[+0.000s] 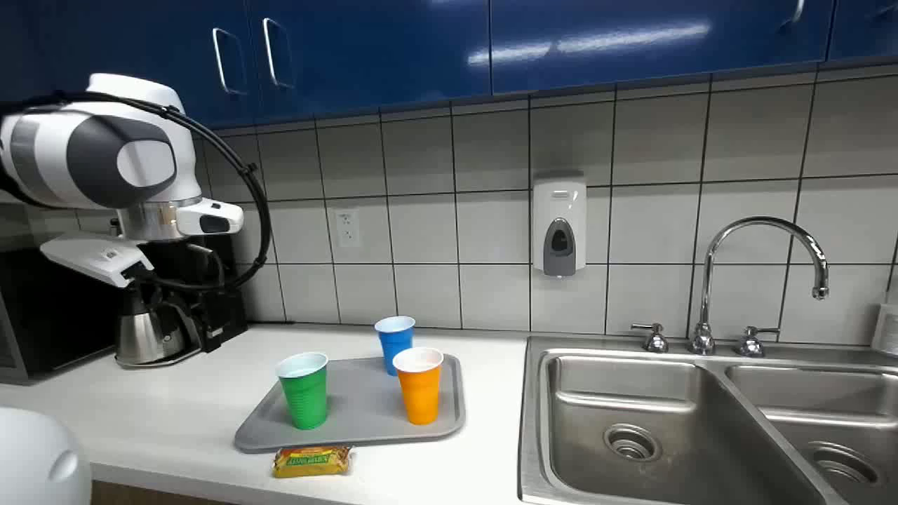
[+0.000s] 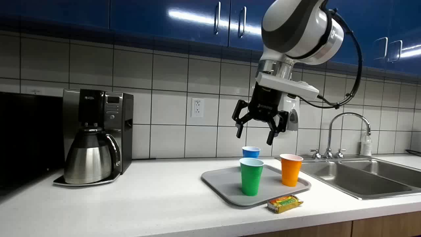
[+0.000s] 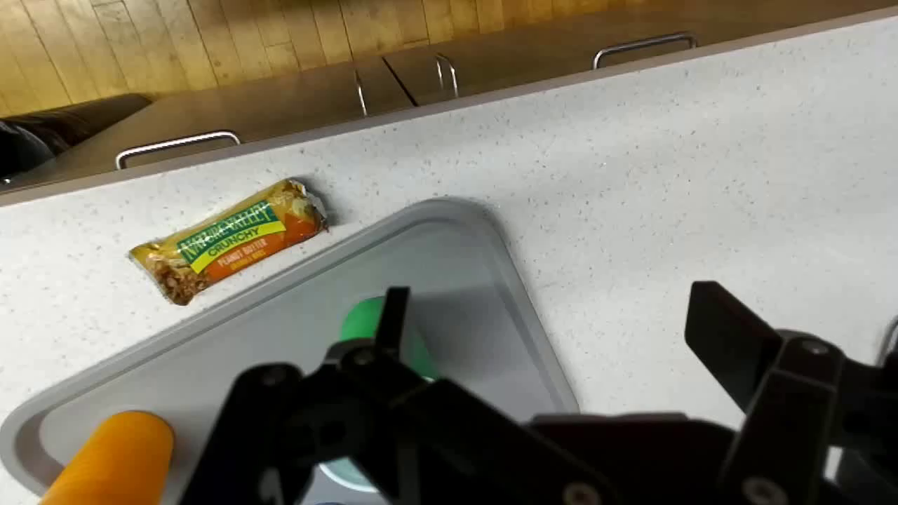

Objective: Remove the cups from the tray

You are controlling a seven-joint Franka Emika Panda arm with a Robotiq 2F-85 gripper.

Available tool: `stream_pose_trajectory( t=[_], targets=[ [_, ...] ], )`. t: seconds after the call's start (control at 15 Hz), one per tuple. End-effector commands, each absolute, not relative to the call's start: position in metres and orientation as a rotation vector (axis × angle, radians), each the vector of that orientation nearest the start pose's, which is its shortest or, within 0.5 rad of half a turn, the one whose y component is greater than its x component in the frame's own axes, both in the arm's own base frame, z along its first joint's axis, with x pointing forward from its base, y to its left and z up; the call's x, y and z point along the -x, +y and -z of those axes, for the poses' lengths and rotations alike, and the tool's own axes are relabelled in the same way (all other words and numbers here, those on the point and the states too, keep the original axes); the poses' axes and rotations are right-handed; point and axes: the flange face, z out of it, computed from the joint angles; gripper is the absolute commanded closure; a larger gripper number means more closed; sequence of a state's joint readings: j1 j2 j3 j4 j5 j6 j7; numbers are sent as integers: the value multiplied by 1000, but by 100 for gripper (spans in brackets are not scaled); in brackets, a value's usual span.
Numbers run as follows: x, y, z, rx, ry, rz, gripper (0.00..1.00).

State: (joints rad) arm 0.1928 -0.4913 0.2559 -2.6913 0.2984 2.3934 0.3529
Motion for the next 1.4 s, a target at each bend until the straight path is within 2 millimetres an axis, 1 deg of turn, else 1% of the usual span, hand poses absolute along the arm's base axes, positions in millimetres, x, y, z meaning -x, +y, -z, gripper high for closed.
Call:
stream_pose_trajectory(
  t=[0.0,0.27,0.4,0.67,0.93,1.33],
  targets=[
    [-353,168,-398,2963,182,202,0],
    [-353,168,-398,2963,182,202,0],
    [-352,167,-392,2983,164,220,0],
    [-357,157,-383,3002,166,231,0],
    [-367,149,-376,3003,156,271,0],
    [-390,138,-370,2969,112,382,0]
  ],
)
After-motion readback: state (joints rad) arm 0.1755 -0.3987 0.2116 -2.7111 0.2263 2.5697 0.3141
